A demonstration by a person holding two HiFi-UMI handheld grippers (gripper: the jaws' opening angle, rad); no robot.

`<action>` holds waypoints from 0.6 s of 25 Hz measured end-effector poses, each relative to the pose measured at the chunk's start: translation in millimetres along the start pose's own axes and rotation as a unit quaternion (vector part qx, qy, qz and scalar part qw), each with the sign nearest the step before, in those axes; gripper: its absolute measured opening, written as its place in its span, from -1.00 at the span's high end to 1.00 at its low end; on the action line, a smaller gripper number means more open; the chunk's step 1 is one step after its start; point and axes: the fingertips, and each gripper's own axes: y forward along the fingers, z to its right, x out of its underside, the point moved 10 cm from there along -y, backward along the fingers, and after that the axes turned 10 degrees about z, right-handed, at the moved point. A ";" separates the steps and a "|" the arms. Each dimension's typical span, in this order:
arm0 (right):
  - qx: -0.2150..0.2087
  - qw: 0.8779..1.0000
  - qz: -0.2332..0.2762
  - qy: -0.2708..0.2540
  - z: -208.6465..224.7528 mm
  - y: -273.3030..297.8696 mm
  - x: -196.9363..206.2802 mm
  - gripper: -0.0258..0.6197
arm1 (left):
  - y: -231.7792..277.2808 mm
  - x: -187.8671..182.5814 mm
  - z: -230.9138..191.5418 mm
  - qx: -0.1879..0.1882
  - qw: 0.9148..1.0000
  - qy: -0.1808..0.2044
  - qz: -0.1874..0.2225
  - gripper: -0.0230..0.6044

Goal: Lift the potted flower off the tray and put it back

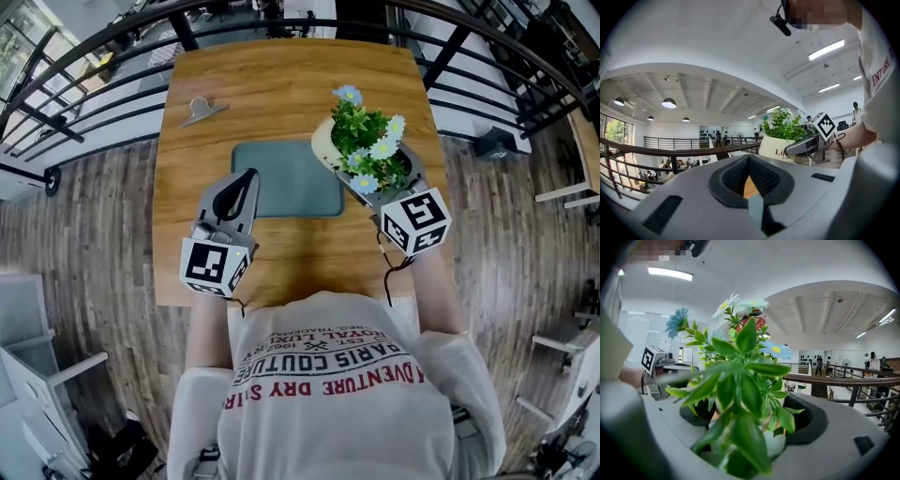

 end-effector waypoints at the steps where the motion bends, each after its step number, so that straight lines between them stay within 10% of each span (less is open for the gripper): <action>1: -0.007 1.000 -0.002 -0.001 -1.1 4.8 2.4 -0.49 | -0.9 1.0 -1.7 -0.001 1.000 -0.003 0.002 0.89; 15: -0.143 0.988 -0.057 -0.015 -23.8 82.2 87.0 -0.49 | -9.8 44.6 -24.3 -0.028 0.999 -0.027 -0.012 0.89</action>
